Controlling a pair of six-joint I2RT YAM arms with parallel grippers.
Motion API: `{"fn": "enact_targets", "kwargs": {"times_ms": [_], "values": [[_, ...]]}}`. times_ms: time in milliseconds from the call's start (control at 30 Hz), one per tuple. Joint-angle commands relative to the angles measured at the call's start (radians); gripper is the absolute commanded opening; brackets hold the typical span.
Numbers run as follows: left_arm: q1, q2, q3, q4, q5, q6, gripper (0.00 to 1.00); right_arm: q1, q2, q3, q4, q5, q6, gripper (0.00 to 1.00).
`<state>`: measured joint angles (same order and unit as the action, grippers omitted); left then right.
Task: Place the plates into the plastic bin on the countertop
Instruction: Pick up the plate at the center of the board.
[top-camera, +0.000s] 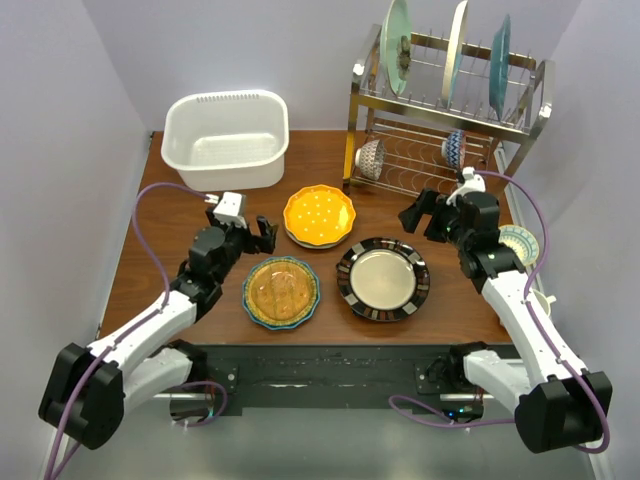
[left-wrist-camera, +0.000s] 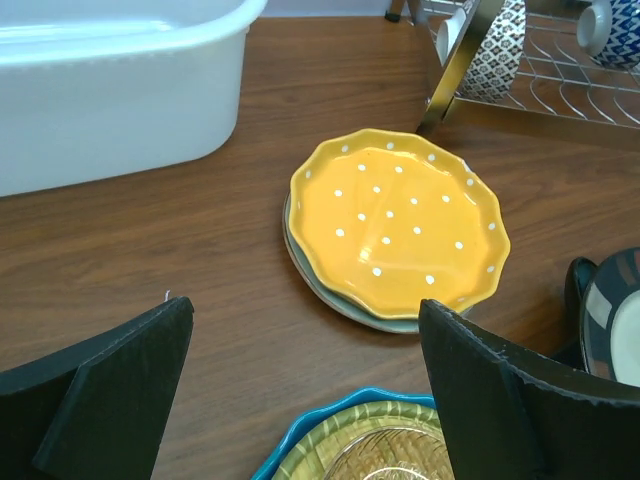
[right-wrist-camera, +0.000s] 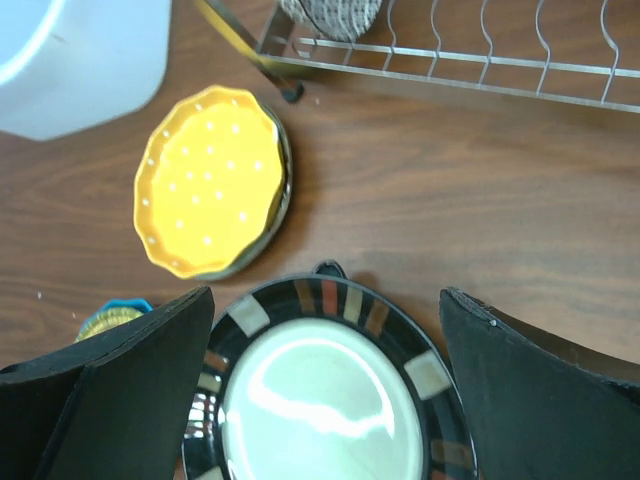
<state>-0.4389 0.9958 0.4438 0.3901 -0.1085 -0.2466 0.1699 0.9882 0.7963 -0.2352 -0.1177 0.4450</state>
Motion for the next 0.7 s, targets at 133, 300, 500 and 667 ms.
{"fn": "enact_targets", "kwargs": {"times_ms": [133, 300, 500, 667], "values": [[-0.001, 0.067, 0.124, -0.072, -0.02, -0.102, 1.0, 0.002, -0.005, 0.035, -0.14, 0.027, 0.011, 0.99], [0.0, 0.115, 0.202, -0.141, -0.014, -0.097, 1.0, 0.0, 0.01, -0.005, -0.133, 0.0, 0.021, 0.99], [-0.001, 0.265, 0.294, -0.157, 0.354, -0.043, 1.0, 0.0, 0.027, -0.022, -0.164, 0.004, 0.017, 0.98], [-0.011, 0.354, 0.335, -0.134, 0.541, -0.086, 0.99, 0.0, 0.014, -0.008, -0.24, 0.055, -0.025, 0.98]]}}
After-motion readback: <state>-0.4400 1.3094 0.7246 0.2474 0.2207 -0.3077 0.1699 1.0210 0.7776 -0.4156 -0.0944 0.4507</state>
